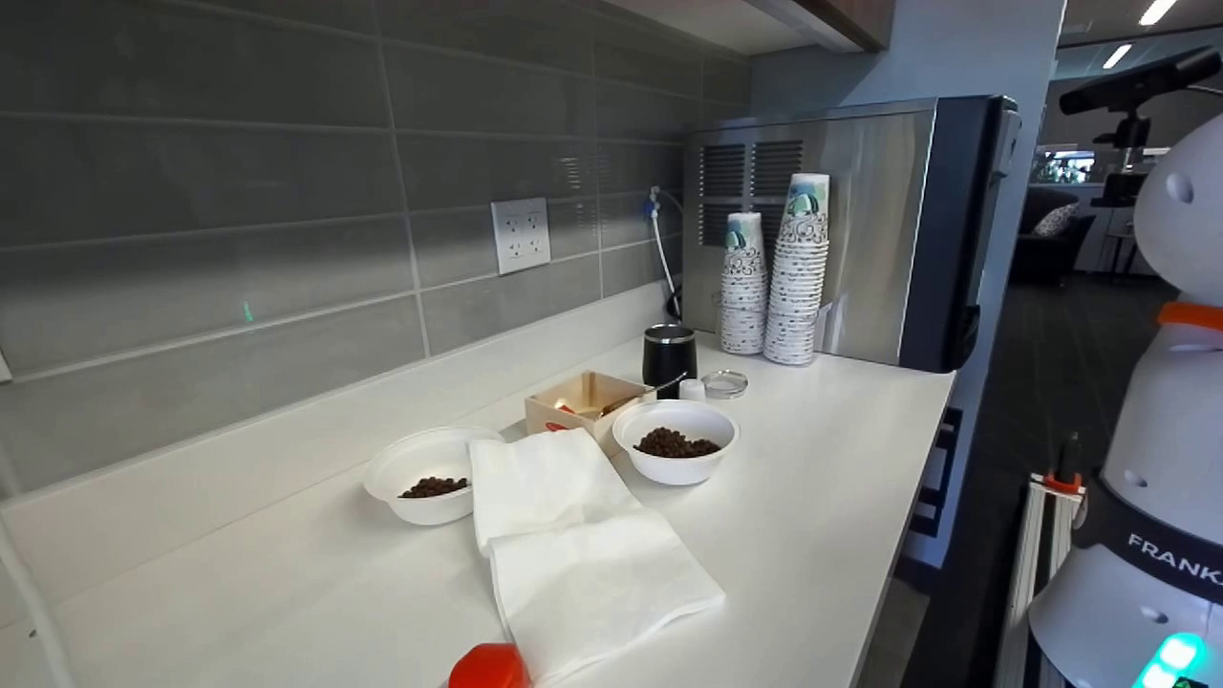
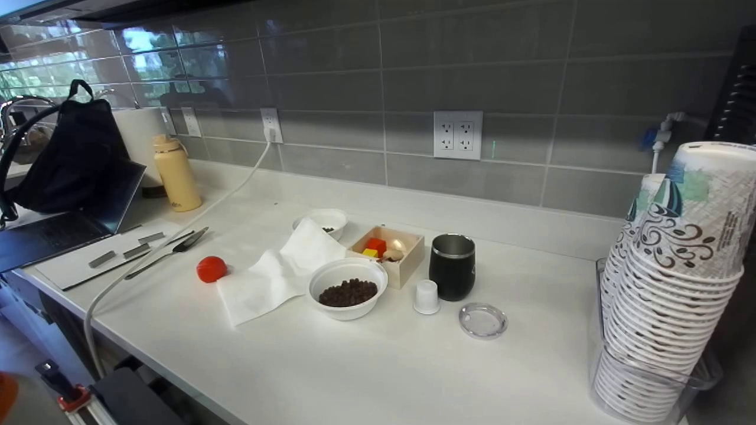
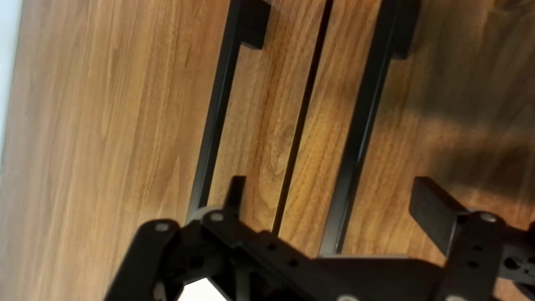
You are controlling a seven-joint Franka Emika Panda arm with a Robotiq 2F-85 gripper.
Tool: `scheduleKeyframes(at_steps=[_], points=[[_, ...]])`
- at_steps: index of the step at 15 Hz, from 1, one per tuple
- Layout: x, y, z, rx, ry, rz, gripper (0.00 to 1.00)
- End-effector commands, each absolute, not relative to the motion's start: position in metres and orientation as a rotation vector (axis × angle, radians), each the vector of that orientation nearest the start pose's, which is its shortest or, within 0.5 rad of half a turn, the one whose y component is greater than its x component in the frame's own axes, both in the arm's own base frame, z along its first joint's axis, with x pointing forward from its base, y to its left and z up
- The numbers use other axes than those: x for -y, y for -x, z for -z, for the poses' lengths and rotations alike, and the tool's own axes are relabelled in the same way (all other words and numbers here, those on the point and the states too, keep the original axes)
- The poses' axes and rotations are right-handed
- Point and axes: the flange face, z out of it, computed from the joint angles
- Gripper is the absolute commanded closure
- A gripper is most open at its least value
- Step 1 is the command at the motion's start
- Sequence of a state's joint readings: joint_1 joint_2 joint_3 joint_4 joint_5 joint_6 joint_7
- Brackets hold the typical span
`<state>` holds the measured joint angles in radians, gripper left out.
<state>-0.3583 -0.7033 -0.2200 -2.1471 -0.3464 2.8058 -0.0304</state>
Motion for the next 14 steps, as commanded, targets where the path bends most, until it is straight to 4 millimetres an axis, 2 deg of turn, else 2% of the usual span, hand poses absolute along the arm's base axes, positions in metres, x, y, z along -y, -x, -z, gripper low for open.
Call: scheduleKeyframes(at_steps=[1, 4, 7, 11, 14], points=[[0.246, -0.302, -0.827, 0.367, -2.087, -1.579, 0.00], [0.261, -0.312, -0.830, 0.371, -2.101, -1.579, 0.00], [0.276, -0.314, -0.832, 0.392, -2.104, -1.584, 0.00], [0.296, -0.298, -0.831, 0.446, -2.105, -1.591, 0.00], [0.289, -0.276, -0.824, 0.489, -2.125, -1.551, 0.00]])
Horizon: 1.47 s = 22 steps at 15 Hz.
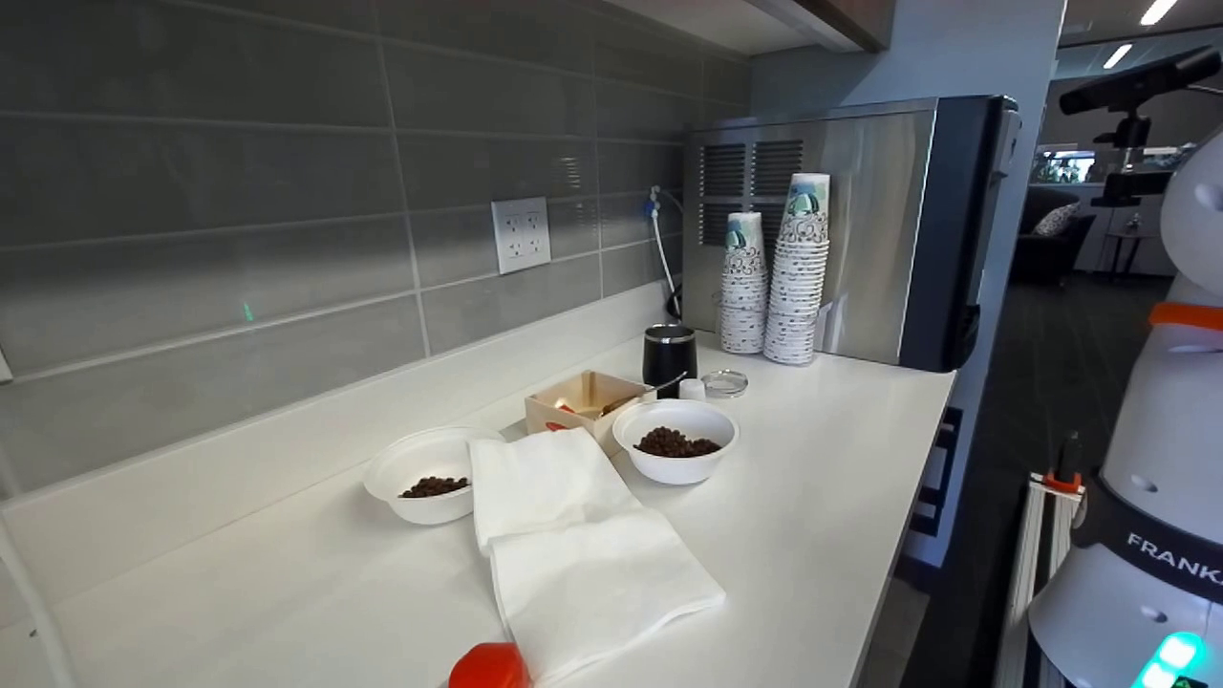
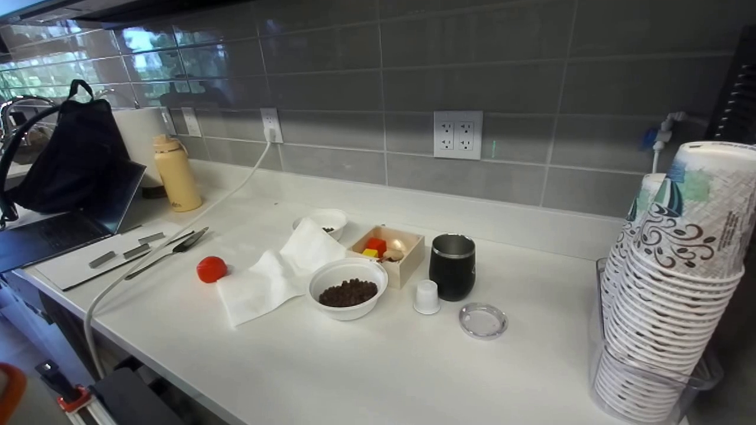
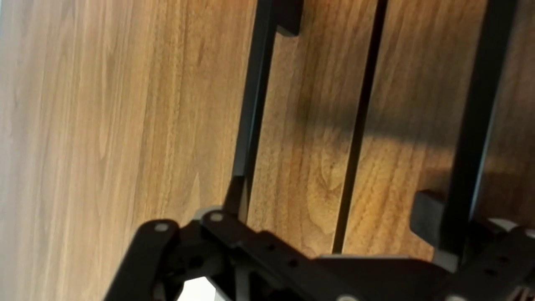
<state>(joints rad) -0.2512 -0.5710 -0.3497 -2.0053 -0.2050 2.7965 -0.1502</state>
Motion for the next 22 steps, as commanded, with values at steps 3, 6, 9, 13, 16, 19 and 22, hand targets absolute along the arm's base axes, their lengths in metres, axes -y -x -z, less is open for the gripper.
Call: scheduleKeyframes(at_steps=[3, 6, 9, 13, 16, 19, 22], points=[[0.281, -0.253, -0.822, -0.723, 2.884, 2.070, 0.00], [0.275, -0.224, -0.820, -0.794, 2.911, 2.043, 0.00], [0.274, -0.193, -0.817, -0.857, 2.928, 2.021, 0.00], [0.271, -0.158, -0.813, -0.891, 2.926, 2.008, 0.00], [0.266, -0.135, -0.810, -0.875, 2.940, 2.008, 0.00], [0.260, -0.113, -0.806, -0.866, 2.955, 2.008, 0.00], [0.251, -0.094, -0.803, -0.849, 2.974, 2.022, 0.00]])
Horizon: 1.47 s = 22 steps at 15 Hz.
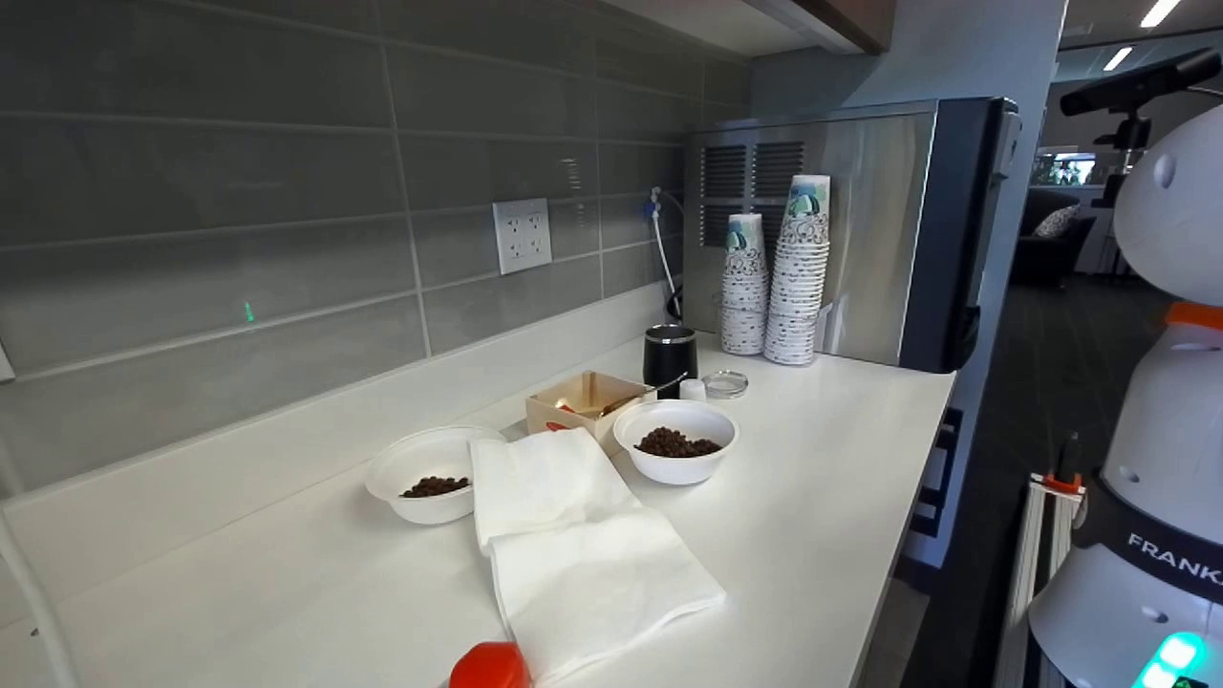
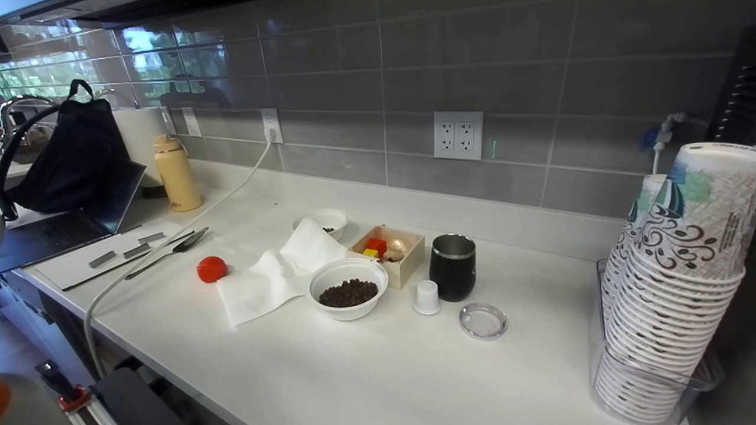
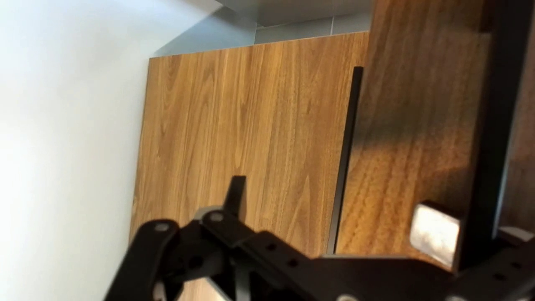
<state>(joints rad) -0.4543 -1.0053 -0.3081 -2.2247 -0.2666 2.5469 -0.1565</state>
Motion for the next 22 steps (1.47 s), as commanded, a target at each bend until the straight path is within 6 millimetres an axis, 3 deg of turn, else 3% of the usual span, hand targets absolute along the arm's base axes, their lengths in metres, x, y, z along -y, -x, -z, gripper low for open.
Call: scheduleKeyframes(at_steps=[1, 15, 22], points=[[0.248, -0.088, -0.803, 0.589, -2.074, -1.415, 0.00], [0.201, 0.004, -0.781, 0.567, -2.015, -1.382, 0.00], [0.171, 0.032, -0.775, 0.568, -1.985, -1.373, 0.00]])
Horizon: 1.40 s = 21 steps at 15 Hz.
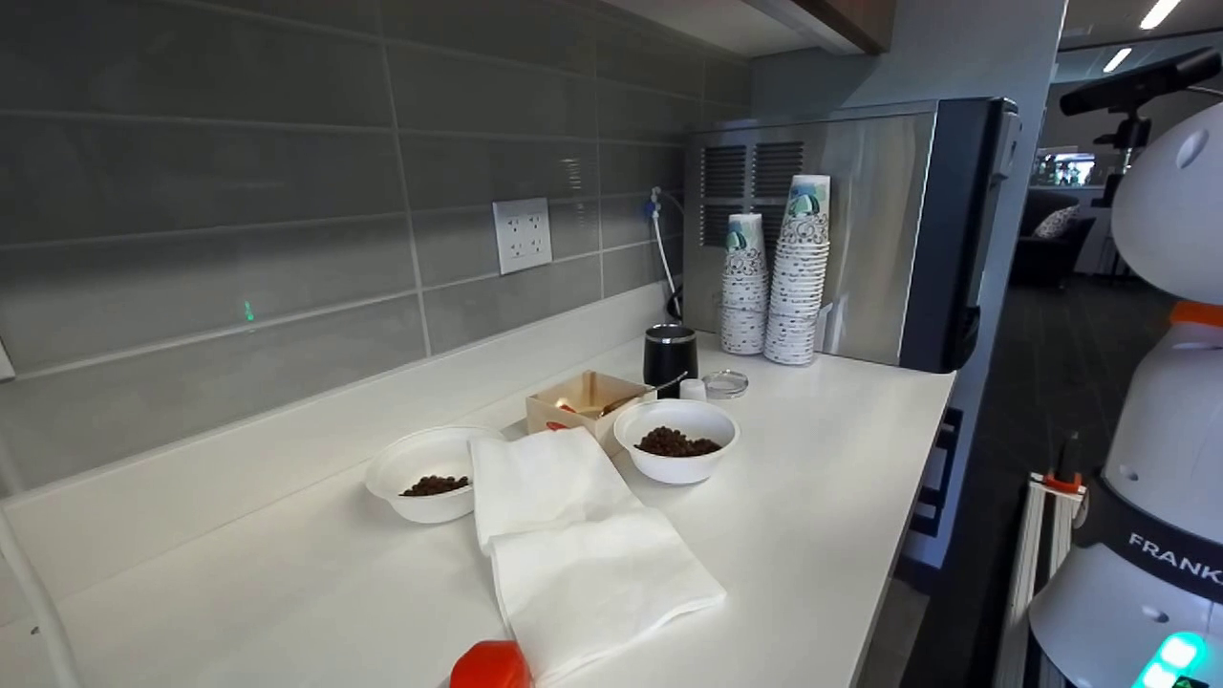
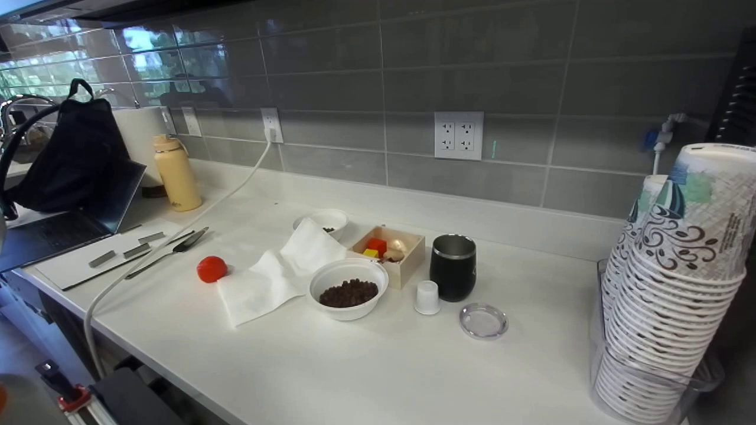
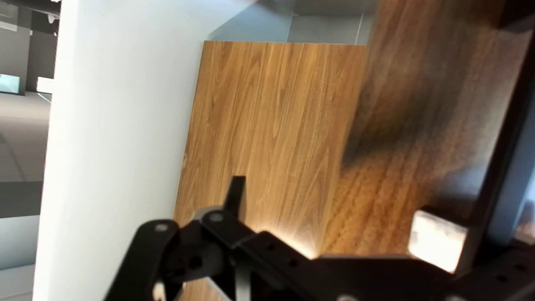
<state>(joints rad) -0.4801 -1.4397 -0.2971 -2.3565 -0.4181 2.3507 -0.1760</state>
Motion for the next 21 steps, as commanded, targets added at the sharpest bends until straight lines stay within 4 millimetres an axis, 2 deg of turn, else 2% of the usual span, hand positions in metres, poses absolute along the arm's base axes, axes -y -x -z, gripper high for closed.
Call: scheduleKeyframes(at_steps=[1, 3, 4, 10, 16, 21], points=[[0.168, 0.034, -0.773, 0.566, -1.980, -1.371, 0.00], [0.162, 0.039, -0.771, 0.561, -1.980, -1.369, 0.00], [0.167, 0.033, -0.784, 0.560, -1.977, -1.369, 0.00], [0.161, 0.033, -0.785, 0.541, -1.988, -1.357, 0.00], [0.165, 0.034, -0.787, 0.503, -2.004, -1.379, 0.00], [0.168, 0.021, -0.797, 0.420, -2.073, -1.410, 0.00]])
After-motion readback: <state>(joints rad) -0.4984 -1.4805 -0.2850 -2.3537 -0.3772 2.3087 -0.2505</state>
